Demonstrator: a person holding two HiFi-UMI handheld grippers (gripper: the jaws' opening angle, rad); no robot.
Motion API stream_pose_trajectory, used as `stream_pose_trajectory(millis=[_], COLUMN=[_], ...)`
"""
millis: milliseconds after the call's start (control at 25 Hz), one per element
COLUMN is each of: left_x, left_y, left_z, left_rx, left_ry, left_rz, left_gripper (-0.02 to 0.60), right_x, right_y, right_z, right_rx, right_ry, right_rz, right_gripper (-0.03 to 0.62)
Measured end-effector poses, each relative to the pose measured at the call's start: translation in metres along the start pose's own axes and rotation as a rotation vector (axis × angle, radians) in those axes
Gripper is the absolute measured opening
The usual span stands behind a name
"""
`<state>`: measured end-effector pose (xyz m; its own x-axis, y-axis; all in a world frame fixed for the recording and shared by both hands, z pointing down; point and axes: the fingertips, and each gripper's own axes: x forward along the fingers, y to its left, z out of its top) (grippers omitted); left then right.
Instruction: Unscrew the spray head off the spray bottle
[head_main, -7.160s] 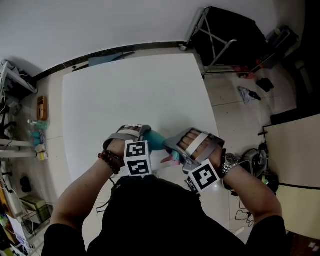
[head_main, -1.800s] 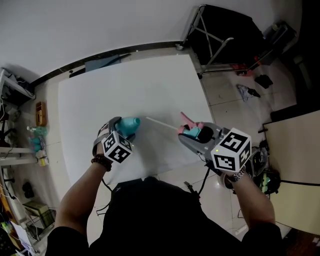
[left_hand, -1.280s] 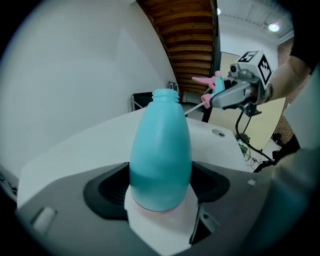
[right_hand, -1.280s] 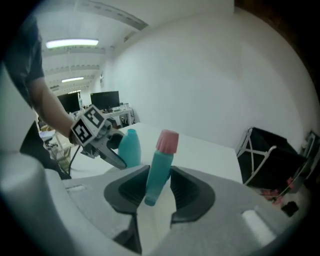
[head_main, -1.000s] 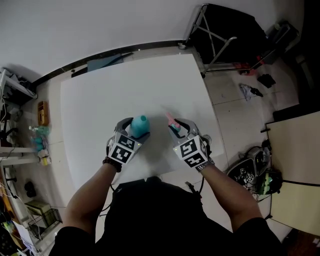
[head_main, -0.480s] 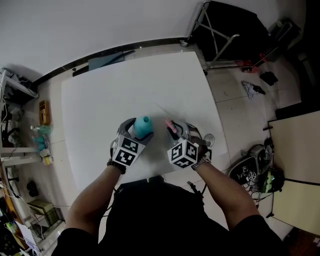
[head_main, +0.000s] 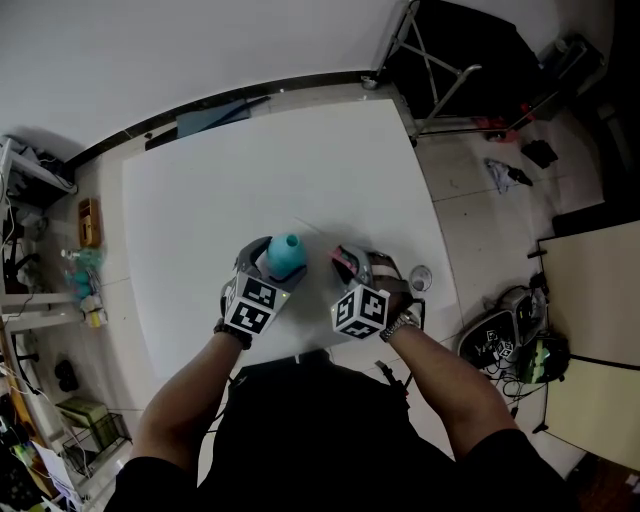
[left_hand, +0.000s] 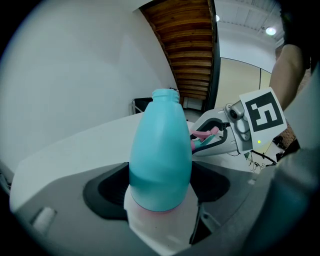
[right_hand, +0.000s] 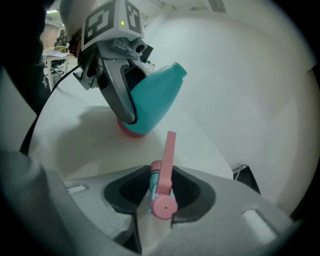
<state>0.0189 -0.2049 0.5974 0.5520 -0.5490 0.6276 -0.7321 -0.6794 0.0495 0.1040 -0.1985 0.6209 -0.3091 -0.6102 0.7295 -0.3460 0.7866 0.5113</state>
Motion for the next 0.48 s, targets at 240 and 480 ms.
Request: stream_pose_trajectory(millis=[240,480], left_x=[0.001,-0.001], left_y=[-0.001,-0.002], left_z=[-0.005,-0.011], left_rx=[-0.003,0.001], left_ry=[-0.003,0.020], left_rz=[-0.008,-0.018], left_gripper=[0.407,0.408], right_x=[0.003,0.003], right_y=[0.006,0.014], right_z=[-0.001,0.000], right_rx=[-0.015,-0.018], right_ry=[0.012,0.015], right_rz=[0.006,0.038], right_gripper=[0.120,0.169])
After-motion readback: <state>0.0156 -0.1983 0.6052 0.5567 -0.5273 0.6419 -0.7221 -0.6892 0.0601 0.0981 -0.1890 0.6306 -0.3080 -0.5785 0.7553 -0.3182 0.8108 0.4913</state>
